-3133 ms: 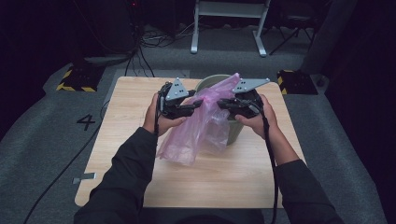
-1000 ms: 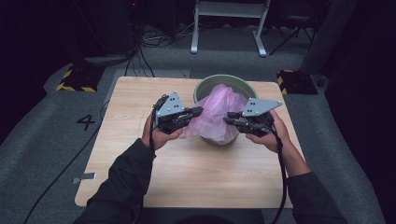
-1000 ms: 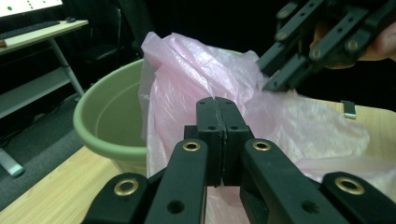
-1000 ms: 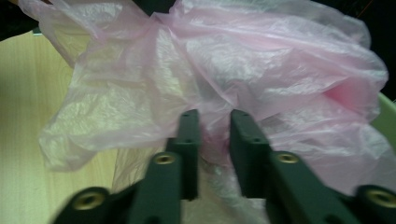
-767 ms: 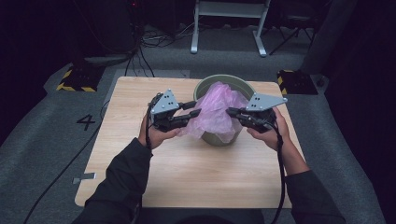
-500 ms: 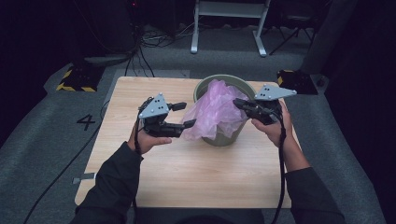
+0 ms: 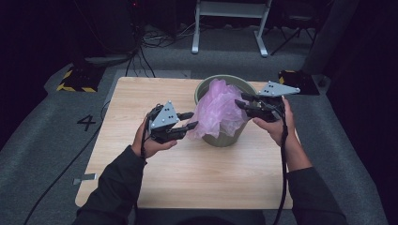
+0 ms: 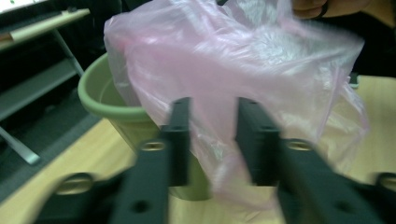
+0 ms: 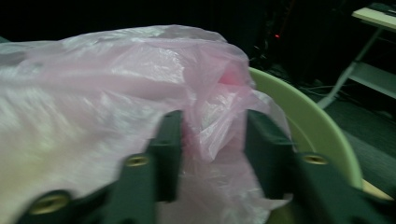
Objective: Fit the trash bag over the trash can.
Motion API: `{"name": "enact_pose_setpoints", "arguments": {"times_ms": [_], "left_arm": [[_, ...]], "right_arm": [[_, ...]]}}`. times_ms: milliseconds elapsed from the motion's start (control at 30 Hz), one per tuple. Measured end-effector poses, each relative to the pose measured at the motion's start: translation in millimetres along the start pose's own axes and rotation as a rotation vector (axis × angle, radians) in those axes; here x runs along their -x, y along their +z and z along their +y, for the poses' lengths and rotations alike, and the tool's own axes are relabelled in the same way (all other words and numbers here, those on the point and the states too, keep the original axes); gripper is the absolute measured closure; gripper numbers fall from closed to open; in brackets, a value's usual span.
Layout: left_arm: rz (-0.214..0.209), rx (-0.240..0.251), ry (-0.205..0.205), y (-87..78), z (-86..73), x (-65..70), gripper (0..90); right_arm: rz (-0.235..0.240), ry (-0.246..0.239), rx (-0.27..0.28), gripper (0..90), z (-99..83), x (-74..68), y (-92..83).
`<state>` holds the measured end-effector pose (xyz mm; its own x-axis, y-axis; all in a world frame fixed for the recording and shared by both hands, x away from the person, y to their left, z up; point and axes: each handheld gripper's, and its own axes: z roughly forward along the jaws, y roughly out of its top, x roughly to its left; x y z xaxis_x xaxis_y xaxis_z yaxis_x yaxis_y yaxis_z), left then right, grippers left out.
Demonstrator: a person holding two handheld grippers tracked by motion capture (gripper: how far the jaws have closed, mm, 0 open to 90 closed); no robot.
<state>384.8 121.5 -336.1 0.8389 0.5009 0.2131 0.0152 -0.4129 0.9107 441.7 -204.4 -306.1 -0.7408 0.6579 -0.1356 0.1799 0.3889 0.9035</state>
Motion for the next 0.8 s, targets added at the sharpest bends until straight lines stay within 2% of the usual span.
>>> {"name": "enact_pose_setpoints", "arguments": {"times_ms": [33,100,167,233,367,467,500,533,567,600,733,800], "left_arm": [[0.011,-0.006,0.004,1.6,0.9,0.0,80.7],[-0.001,0.014,-0.002,2.8,0.3,-0.8,88.9],[0.009,0.011,-0.006,4.6,0.2,-0.9,89.8],[0.016,0.009,-0.005,5.6,1.0,-0.3,89.9],[0.018,0.013,-0.005,5.0,2.0,-0.1,89.9],[0.021,0.019,-0.011,3.7,1.9,-0.2,90.0],[0.017,0.021,-0.015,3.5,1.8,-0.4,89.9],[0.021,0.022,-0.016,3.3,1.8,-0.7,89.9],[0.022,0.025,-0.019,3.1,1.7,-1.3,89.9],[0.017,0.027,-0.023,3.0,1.7,-1.8,89.9],[0.017,0.031,-0.030,2.9,2.3,-3.9,90.0],[0.017,0.040,-0.037,1.8,2.4,-5.5,90.0]], "right_arm": [[0.015,-0.001,0.010,45.5,0.0,-1.3,-1.1],[0.031,-0.003,0.029,36.1,0.9,-6.2,-6.7],[0.047,-0.023,0.041,31.0,1.7,-12.7,-13.2],[0.056,-0.060,0.075,26.8,2.2,-25.2,-29.3],[0.061,-0.076,0.100,26.2,0.1,-34.5,-43.2],[0.099,-0.096,0.113,26.2,-6.2,-46.1,-53.4],[0.119,-0.104,0.100,26.2,-12.8,-55.1,-53.1],[0.119,-0.104,0.100,26.2,-12.8,-55.1,-53.1],[0.110,-0.142,0.071,26.4,-20.2,-66.7,-47.2],[0.110,-0.142,0.071,26.4,-20.2,-66.7,-47.2],[0.068,-0.208,0.034,30.9,-29.1,-80.0,-32.3],[0.051,-0.214,0.014,41.6,-31.9,-81.7,-24.7]]}}
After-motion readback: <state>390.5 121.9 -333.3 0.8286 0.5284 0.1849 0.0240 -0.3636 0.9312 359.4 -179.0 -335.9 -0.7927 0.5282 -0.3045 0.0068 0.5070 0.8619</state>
